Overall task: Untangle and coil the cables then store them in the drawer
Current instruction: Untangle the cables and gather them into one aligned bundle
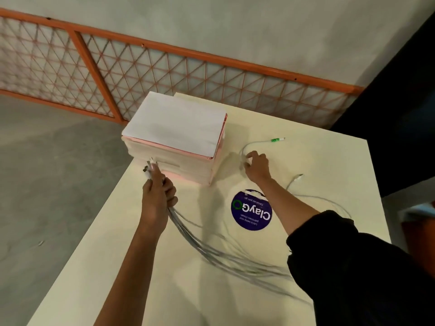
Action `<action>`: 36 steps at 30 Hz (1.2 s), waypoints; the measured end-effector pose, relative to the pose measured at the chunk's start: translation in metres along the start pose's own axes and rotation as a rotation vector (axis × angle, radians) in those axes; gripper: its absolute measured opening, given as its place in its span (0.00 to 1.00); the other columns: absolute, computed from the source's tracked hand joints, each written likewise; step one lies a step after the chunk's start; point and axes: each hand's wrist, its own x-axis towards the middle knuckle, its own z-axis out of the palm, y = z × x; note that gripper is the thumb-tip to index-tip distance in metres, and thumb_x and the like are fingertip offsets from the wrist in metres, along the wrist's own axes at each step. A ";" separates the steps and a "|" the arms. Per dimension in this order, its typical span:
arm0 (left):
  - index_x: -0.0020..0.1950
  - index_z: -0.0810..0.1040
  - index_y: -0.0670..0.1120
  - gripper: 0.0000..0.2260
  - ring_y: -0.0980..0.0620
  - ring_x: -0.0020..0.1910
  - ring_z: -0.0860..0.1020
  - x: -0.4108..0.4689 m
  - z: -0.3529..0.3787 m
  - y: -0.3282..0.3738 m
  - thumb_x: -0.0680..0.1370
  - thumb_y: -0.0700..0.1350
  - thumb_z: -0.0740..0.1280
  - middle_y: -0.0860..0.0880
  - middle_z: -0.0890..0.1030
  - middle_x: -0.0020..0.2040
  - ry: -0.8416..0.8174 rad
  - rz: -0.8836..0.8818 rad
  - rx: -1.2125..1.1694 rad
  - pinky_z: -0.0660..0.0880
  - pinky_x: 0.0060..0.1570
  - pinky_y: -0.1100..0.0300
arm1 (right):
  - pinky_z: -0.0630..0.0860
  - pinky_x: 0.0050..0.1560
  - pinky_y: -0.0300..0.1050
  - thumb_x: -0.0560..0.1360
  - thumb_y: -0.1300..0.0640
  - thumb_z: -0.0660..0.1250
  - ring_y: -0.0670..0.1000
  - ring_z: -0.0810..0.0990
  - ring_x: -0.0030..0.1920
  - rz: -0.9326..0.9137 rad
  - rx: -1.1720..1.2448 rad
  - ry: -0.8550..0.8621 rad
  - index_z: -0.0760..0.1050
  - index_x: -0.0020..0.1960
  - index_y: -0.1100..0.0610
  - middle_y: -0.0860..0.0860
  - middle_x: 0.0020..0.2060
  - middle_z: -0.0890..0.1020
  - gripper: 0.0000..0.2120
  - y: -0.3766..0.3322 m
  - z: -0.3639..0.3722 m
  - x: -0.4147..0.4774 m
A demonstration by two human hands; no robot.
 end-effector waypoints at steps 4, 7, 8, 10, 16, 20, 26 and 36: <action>0.36 0.51 0.50 0.21 0.58 0.24 0.53 0.012 0.001 -0.004 0.81 0.59 0.55 0.51 0.52 0.31 -0.014 -0.020 0.046 0.49 0.25 0.63 | 0.71 0.61 0.50 0.78 0.61 0.61 0.62 0.70 0.61 0.020 0.092 0.006 0.71 0.65 0.59 0.63 0.61 0.67 0.15 -0.019 0.018 0.032; 0.38 0.52 0.51 0.19 0.58 0.24 0.53 0.015 0.002 -0.007 0.81 0.59 0.55 0.49 0.51 0.33 -0.017 -0.038 0.060 0.49 0.25 0.63 | 0.68 0.59 0.44 0.77 0.62 0.60 0.60 0.71 0.60 0.079 0.078 0.020 0.77 0.58 0.62 0.61 0.60 0.74 0.13 -0.022 0.032 0.042; 0.38 0.51 0.50 0.19 0.58 0.24 0.52 0.017 0.002 -0.008 0.81 0.59 0.55 0.49 0.51 0.33 -0.021 -0.040 0.062 0.49 0.25 0.63 | 0.68 0.59 0.44 0.76 0.62 0.60 0.59 0.73 0.59 0.099 0.090 0.036 0.78 0.55 0.63 0.61 0.58 0.77 0.12 -0.023 0.035 0.043; 0.39 0.50 0.48 0.20 0.58 0.25 0.52 0.018 0.001 -0.010 0.81 0.59 0.54 0.49 0.51 0.33 -0.023 -0.039 0.065 0.49 0.25 0.63 | 0.70 0.59 0.45 0.76 0.64 0.61 0.59 0.75 0.59 0.133 0.142 0.067 0.79 0.54 0.64 0.61 0.55 0.80 0.11 -0.025 0.038 0.042; 0.34 0.57 0.51 0.19 0.57 0.26 0.53 0.013 0.005 -0.006 0.82 0.57 0.54 0.49 0.53 0.32 -0.038 -0.040 0.047 0.50 0.26 0.62 | 0.80 0.51 0.53 0.74 0.64 0.67 0.60 0.76 0.58 0.284 0.525 0.078 0.63 0.68 0.65 0.60 0.62 0.73 0.25 -0.030 0.025 0.019; 0.35 0.60 0.49 0.18 0.58 0.24 0.57 0.003 0.011 0.001 0.82 0.55 0.56 0.51 0.59 0.30 -0.045 -0.050 0.012 0.54 0.22 0.66 | 0.79 0.33 0.39 0.79 0.63 0.59 0.49 0.76 0.37 0.206 0.694 0.090 0.71 0.64 0.63 0.53 0.48 0.75 0.13 -0.035 -0.001 -0.009; 0.39 0.63 0.47 0.15 0.59 0.22 0.60 -0.025 0.022 0.014 0.82 0.54 0.55 0.51 0.67 0.32 -0.143 -0.027 0.027 0.58 0.21 0.68 | 0.75 0.31 0.38 0.82 0.56 0.57 0.47 0.73 0.34 -0.019 0.846 0.124 0.77 0.58 0.61 0.48 0.37 0.74 0.13 -0.045 -0.039 -0.075; 0.44 0.68 0.48 0.12 0.56 0.29 0.71 -0.067 0.033 0.020 0.83 0.52 0.53 0.48 0.84 0.36 -0.256 0.057 0.101 0.62 0.22 0.68 | 0.76 0.35 0.36 0.79 0.61 0.62 0.43 0.76 0.34 -0.356 0.718 0.100 0.78 0.60 0.60 0.47 0.46 0.79 0.12 -0.047 -0.073 -0.198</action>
